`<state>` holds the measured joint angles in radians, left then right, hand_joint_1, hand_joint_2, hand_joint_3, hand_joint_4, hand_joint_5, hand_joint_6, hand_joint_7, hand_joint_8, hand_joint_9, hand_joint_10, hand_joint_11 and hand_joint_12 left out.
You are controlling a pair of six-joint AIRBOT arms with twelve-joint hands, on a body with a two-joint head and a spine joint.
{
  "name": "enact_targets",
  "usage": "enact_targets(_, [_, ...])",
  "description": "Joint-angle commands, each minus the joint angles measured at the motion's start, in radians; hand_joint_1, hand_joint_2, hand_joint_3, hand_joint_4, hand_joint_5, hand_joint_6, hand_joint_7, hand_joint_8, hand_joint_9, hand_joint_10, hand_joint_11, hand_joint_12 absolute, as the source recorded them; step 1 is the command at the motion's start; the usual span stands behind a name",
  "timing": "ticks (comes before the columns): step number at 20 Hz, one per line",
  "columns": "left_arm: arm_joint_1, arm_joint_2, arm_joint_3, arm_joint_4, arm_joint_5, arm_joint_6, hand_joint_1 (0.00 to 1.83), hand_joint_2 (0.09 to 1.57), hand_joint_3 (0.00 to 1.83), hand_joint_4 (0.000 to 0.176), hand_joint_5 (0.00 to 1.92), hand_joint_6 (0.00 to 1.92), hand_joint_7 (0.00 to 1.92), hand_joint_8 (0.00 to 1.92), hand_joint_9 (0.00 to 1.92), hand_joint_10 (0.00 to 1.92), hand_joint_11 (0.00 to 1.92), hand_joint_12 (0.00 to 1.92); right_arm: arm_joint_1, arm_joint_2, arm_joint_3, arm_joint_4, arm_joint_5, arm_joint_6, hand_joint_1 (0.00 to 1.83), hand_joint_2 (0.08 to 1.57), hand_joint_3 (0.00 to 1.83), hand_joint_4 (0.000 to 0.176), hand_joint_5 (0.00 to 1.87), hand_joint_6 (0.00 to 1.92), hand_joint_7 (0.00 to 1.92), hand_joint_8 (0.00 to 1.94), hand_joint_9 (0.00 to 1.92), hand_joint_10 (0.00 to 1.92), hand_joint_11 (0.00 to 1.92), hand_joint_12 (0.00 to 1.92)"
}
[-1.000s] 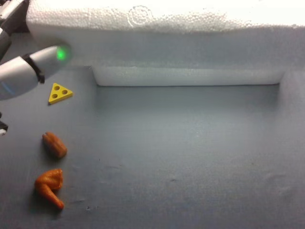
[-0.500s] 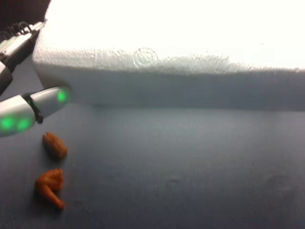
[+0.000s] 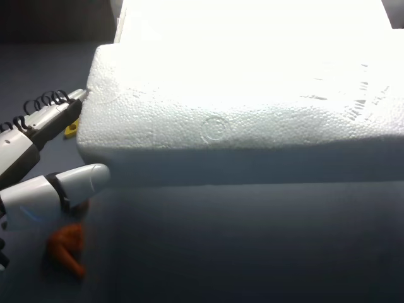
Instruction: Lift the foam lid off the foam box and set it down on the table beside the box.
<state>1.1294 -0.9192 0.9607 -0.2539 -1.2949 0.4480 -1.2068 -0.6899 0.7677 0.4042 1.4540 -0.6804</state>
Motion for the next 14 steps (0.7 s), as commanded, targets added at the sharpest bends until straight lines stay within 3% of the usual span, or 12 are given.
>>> enact_targets(1, [-0.001,-0.009,-0.001,0.041,-0.126,-0.009,0.25,1.23,0.01,0.0,0.07,0.0,0.0,0.0,0.0,0.0,0.0,0.0,-0.001,-0.002,0.005,-0.03,0.127,0.017,0.41,1.29,0.0,0.0,0.0,0.36,0.08,0.09,0.0,0.39,0.0,1.47])
enact_targets(2, [0.001,-0.012,0.0,0.039,-0.122,-0.01,0.25,1.23,0.01,0.0,0.07,0.0,0.0,0.0,0.0,0.0,0.0,0.0,-0.005,-0.006,0.007,-0.026,0.124,0.021,0.41,1.29,0.0,0.0,0.0,0.36,0.08,0.09,0.0,0.39,0.0,1.47])
enact_targets(4, [0.002,-0.016,0.004,0.036,-0.114,-0.012,0.23,1.23,0.0,0.0,0.08,0.0,0.0,0.0,0.0,0.0,0.0,0.0,-0.011,-0.015,0.013,-0.02,0.117,0.027,0.46,1.3,0.0,0.0,0.01,0.3,0.03,0.01,0.01,0.14,0.0,0.86])
enact_targets(6, [0.003,-0.02,0.007,0.034,-0.108,-0.012,0.23,1.22,0.0,0.0,0.08,0.01,0.0,0.0,0.0,0.0,0.0,0.0,-0.013,-0.022,0.019,-0.018,0.108,0.035,0.45,1.27,0.0,0.0,0.04,0.25,0.04,0.01,0.0,0.14,0.0,0.65])
enact_targets(7, [0.004,-0.021,0.009,0.033,-0.106,-0.013,0.23,1.22,0.0,0.0,0.08,0.0,0.0,0.0,0.0,0.0,0.0,0.0,-0.014,-0.025,0.02,-0.017,0.106,0.036,0.44,1.25,0.0,0.0,0.03,0.21,0.04,0.0,0.0,0.05,0.0,0.29])
enact_targets(9, [0.005,-0.027,0.014,0.03,-0.096,-0.015,0.22,1.22,0.0,0.0,0.09,0.01,0.01,0.0,0.0,0.0,0.0,0.0,-0.015,-0.039,0.031,-0.011,0.092,0.042,0.41,1.23,0.0,0.0,0.04,0.2,0.07,0.01,0.03,0.04,0.0,0.21])
enact_targets(10, [0.006,-0.033,0.02,0.022,-0.088,-0.015,0.23,1.21,0.0,0.0,0.09,0.0,0.01,0.0,0.0,0.0,0.0,0.0,-0.017,-0.051,0.041,-0.004,0.081,0.047,0.42,1.23,0.0,0.0,0.06,0.2,0.06,0.0,0.01,0.02,0.0,0.04])
enact_targets(14, [0.006,-0.06,0.054,0.001,-0.039,-0.02,0.26,1.18,0.0,0.0,0.09,0.01,0.03,0.01,0.0,0.0,0.0,0.0,-0.009,-0.094,0.08,0.017,0.024,0.067,0.45,1.25,0.0,0.0,0.08,0.2,0.07,0.0,0.03,0.03,0.05,0.03])
